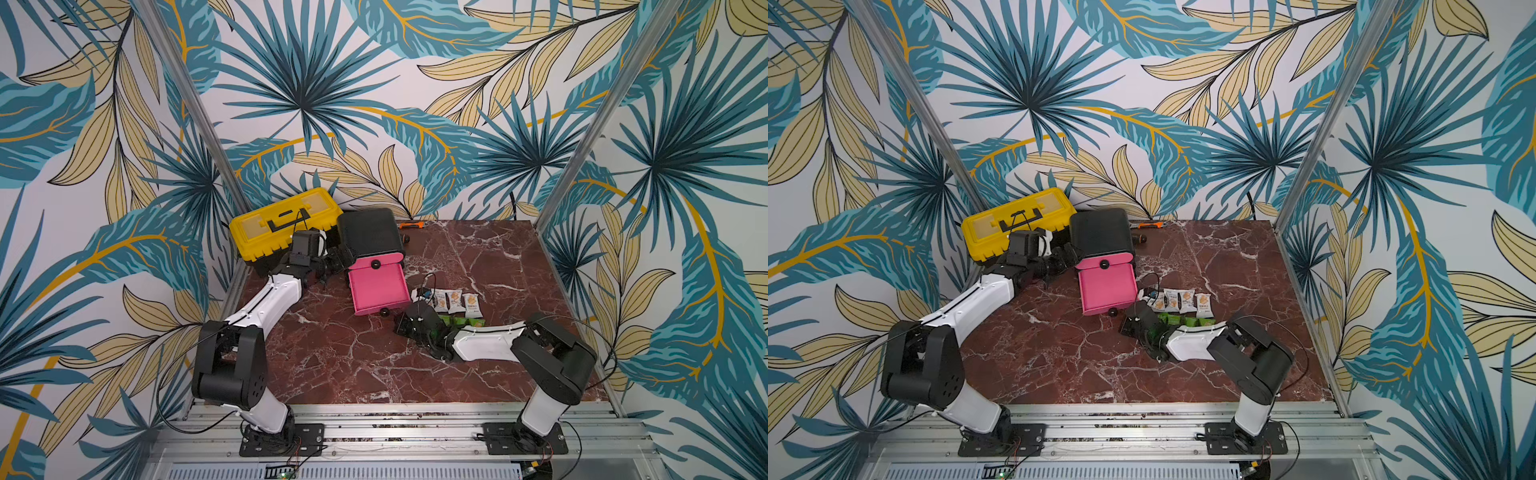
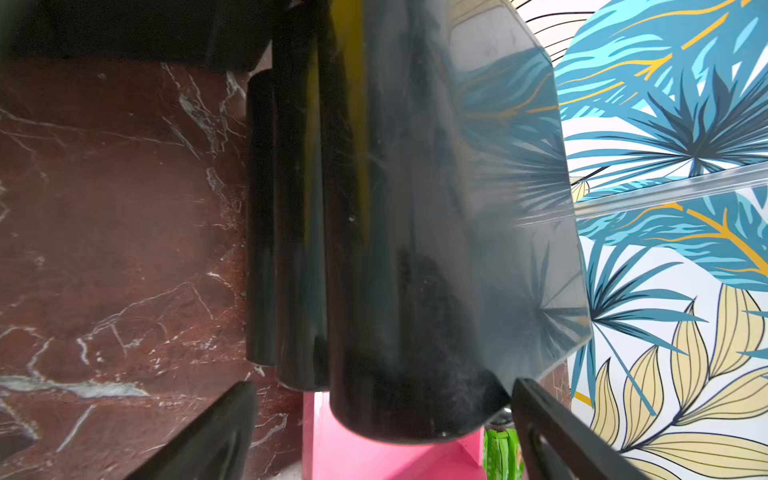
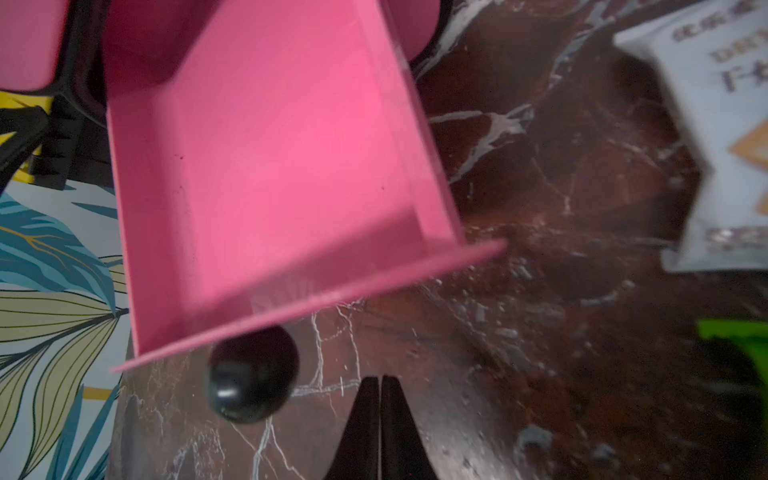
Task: Take the cookies out of the drawer
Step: Close the drawer in the storage box.
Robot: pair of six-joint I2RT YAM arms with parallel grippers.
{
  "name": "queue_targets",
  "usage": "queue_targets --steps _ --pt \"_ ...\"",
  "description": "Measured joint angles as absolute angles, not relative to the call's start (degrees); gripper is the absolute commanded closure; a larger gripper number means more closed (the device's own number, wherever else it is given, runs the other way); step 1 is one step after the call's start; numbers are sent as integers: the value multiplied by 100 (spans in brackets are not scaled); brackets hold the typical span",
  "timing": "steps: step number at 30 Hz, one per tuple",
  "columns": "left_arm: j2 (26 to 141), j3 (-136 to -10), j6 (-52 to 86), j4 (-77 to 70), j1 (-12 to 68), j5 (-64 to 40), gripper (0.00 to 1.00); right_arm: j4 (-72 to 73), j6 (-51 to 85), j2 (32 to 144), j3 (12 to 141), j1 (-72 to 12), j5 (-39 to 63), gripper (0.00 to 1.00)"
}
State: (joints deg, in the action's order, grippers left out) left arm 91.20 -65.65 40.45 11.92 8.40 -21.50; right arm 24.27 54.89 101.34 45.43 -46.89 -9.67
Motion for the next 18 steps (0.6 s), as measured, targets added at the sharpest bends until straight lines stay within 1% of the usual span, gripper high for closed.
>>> queue_targets --steps 14,18 --pt "9303 -6565 4047 1017 840 -2545 0 2851 5457 10648 5374 -4657 -1313 90" --pt "9323 -6563 4051 976 840 -2617 0 3000 5465 10881 5509 -4482 -1321 90"
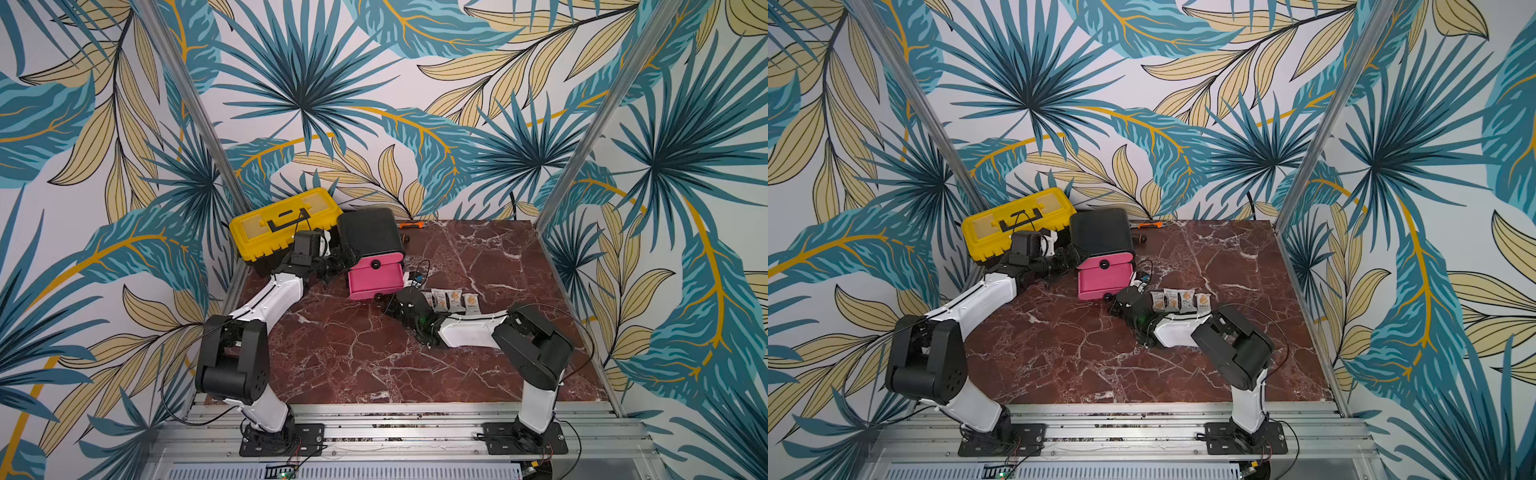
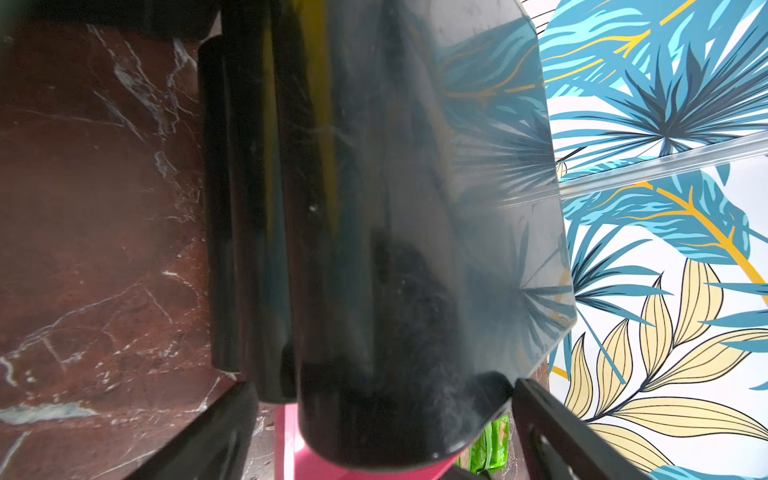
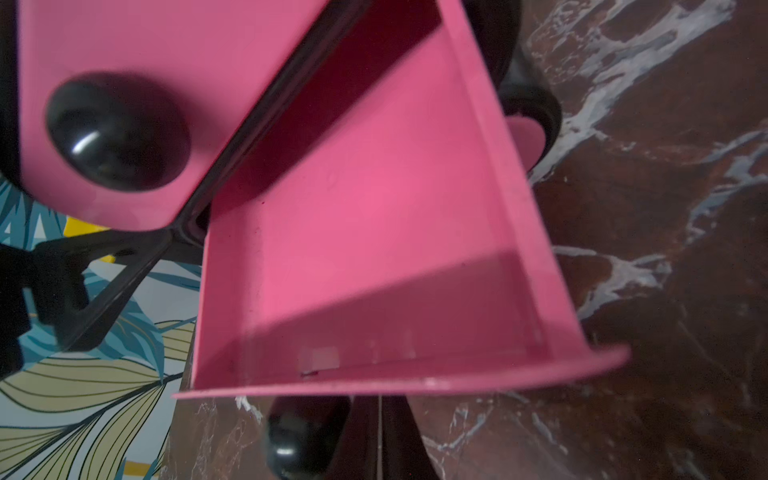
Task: Take the cookies out of the drawer
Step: Close the drawer in the storage box.
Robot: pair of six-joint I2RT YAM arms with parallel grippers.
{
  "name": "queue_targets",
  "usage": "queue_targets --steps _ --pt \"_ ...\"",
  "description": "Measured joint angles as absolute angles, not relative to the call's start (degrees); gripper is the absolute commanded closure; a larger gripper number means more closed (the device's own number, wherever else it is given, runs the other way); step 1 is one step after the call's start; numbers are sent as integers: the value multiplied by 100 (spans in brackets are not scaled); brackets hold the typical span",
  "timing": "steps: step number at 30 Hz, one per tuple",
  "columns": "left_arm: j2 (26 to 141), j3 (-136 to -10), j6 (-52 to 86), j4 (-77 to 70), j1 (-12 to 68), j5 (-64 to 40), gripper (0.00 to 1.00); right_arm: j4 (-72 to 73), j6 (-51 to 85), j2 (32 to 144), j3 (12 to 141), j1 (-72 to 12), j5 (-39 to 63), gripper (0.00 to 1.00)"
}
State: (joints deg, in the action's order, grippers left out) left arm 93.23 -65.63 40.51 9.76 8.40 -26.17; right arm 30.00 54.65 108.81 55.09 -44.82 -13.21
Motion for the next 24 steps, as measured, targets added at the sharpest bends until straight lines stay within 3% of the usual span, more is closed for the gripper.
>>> queue_targets --steps 24 --pt "8329 -6029 4012 952 843 -2316 0 4495 5946 11826 6154 -4005 -1157 81"
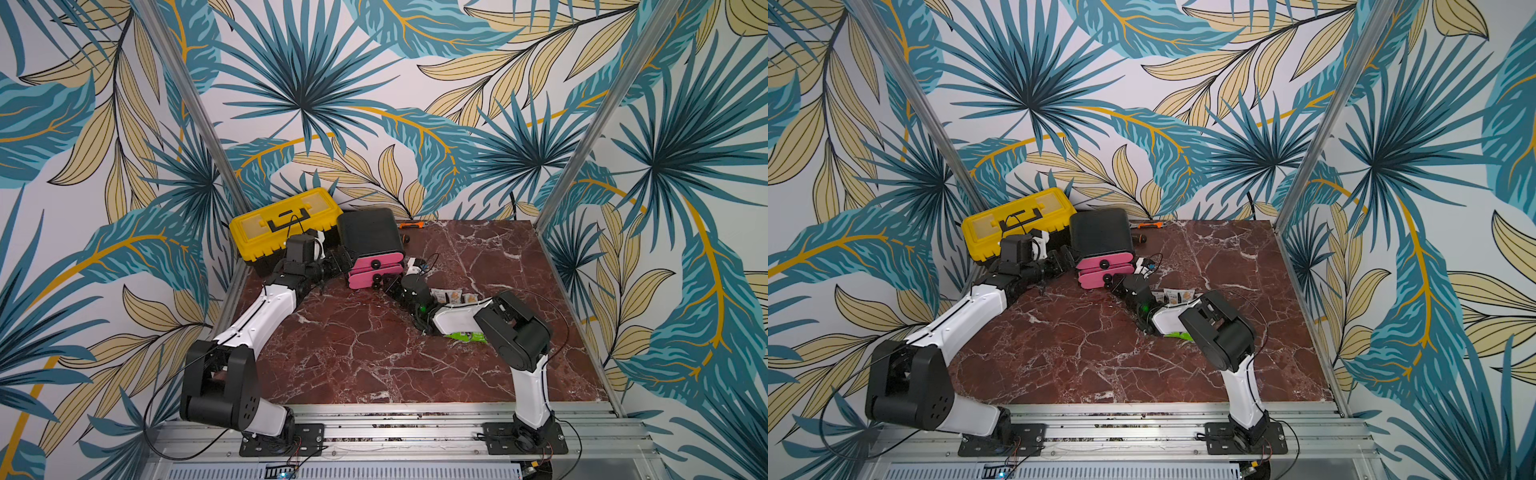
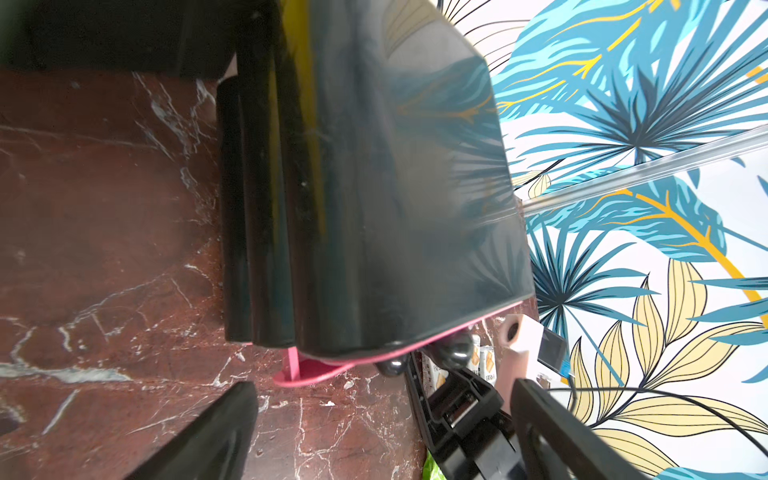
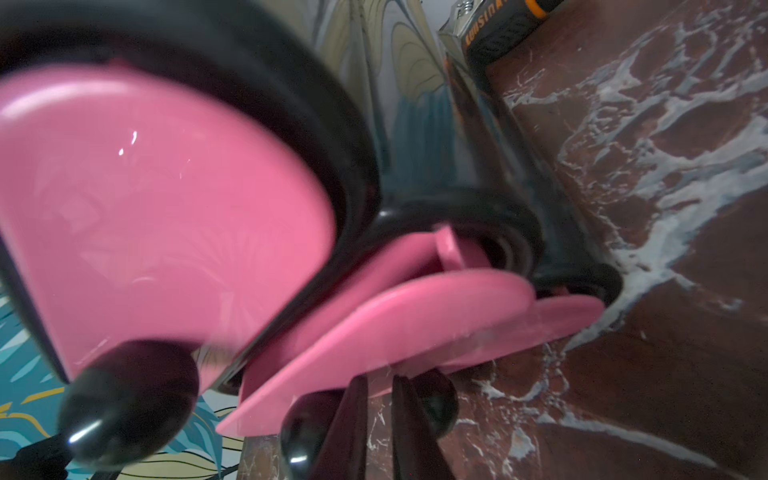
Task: Take the cookies out of the drawer
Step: Close the drawer in the storage box.
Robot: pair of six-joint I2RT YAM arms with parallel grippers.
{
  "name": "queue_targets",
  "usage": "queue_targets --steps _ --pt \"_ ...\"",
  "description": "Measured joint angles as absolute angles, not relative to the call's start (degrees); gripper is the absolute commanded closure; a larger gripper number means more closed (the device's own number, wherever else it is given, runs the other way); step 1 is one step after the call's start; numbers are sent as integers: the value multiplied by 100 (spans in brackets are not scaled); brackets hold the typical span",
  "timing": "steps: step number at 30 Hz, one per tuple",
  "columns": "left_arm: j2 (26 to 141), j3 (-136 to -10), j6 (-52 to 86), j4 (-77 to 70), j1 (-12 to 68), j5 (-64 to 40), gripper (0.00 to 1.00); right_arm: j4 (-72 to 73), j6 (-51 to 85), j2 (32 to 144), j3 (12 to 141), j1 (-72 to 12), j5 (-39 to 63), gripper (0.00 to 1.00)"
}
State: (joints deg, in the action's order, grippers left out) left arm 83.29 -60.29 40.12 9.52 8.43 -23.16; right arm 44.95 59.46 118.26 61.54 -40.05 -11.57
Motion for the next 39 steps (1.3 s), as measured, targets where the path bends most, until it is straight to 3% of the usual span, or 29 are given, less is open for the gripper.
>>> queue_targets --steps 7,15,24,39 --pt "7961 -5935 3909 1153 858 -2248 0 4803 6090 12105 6180 -3983 -1157 80" --pt "7795 -5863 3835 1347 869 -2209 0 5175 6217 12154 6119 -3964 -1232 64" --pt "7734 -5874 3669 1691 871 -2366 0 5553 6285 12110 5422 -3964 -1474 59" --pt "8460 -6814 3387 1957 880 -2523 0 5894 6361 12376 5907 -3857 -1151 44"
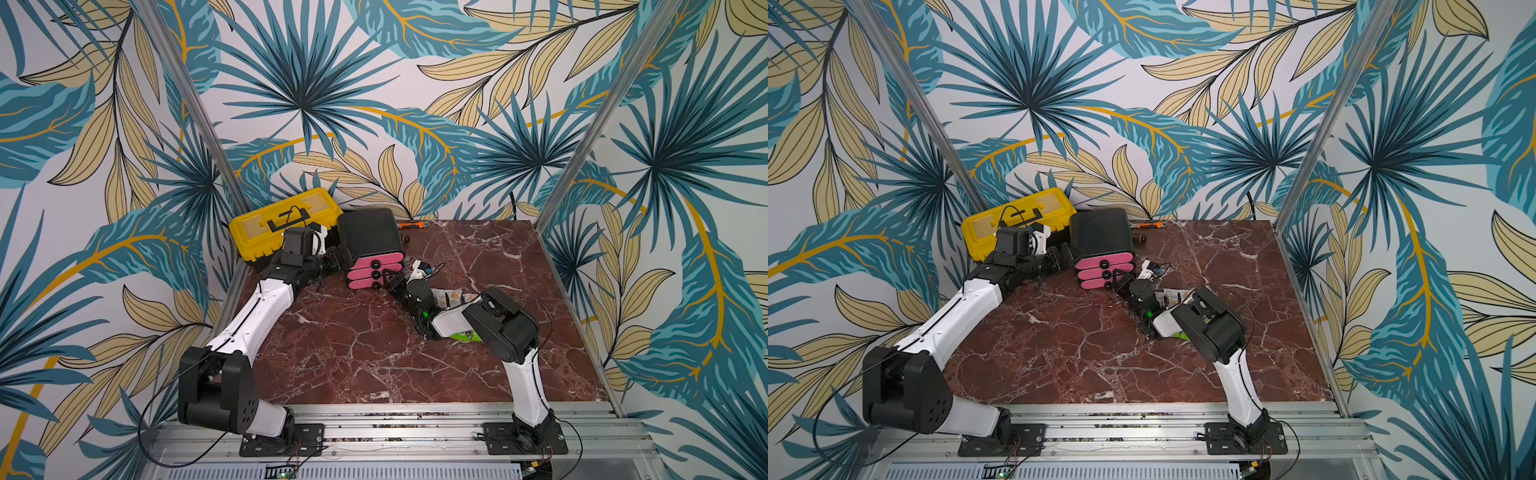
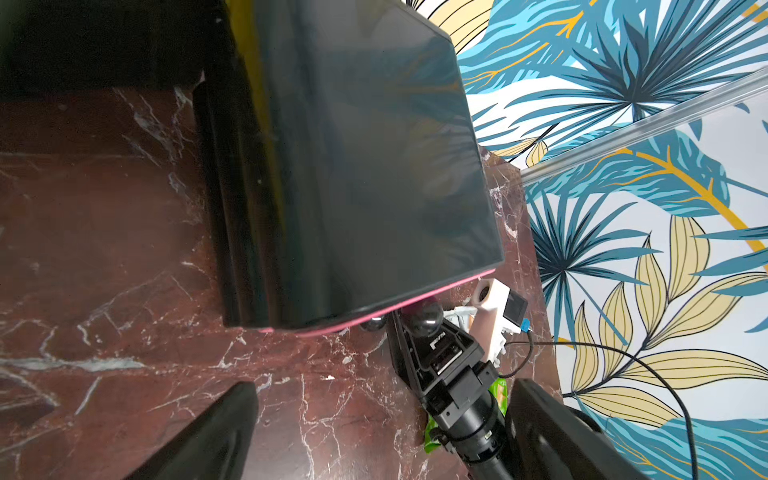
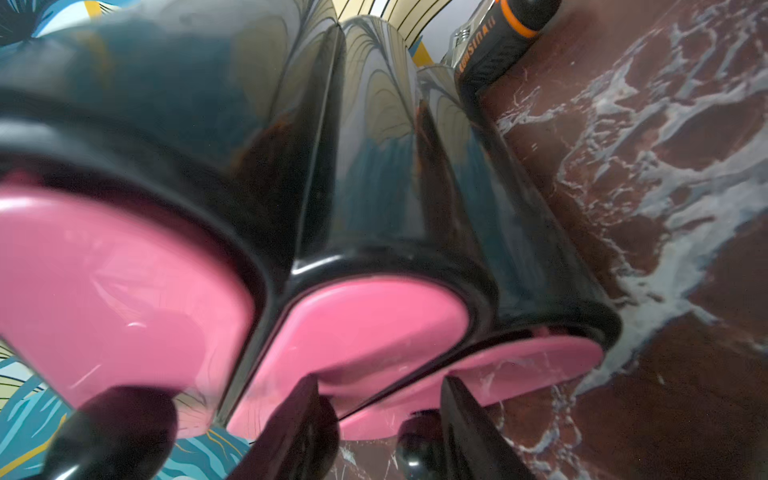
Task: Take the cookies out of the drawer
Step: Close the drawer in the storage box, then open the drawer in the storage box.
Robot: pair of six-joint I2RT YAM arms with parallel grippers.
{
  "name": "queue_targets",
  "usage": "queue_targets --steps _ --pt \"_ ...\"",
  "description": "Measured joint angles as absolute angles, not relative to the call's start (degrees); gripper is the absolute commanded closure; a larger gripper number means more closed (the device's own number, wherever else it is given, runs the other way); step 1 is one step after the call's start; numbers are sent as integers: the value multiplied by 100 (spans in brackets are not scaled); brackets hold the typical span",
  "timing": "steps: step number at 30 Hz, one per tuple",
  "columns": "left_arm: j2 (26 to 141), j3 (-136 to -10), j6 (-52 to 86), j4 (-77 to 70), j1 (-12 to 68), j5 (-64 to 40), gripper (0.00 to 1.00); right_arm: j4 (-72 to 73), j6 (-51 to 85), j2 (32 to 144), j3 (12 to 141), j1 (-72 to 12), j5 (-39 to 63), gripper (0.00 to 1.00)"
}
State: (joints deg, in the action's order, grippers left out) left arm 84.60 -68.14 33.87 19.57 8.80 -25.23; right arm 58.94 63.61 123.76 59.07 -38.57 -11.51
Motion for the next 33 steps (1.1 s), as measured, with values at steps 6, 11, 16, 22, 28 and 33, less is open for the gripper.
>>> queue_targets --steps 6,11,16,22,28,33 --pt "8958 -7347 3264 2128 880 -2290 0 6139 6351 12379 5352 -3854 -1083 35" --pt "9137 -7522 2978 2303 888 -2016 0 6366 6320 12374 5065 -3857 -950 35" --pt "9264 -7520 2851 2235 891 -1815 0 6632 6298 12602 5256 -3900 -755 35" --pt "9531 -7520 2829 2161 891 -1824 0 6866 6300 12916 5612 -4005 -635 35" --pt "9537 -7516 2904 2051 897 -1957 0 6768 6305 12958 5741 -4066 -628 35" --pt "9537 -7516 3011 2012 915 -2106 0 6563 6364 12988 5902 -4152 -626 35"
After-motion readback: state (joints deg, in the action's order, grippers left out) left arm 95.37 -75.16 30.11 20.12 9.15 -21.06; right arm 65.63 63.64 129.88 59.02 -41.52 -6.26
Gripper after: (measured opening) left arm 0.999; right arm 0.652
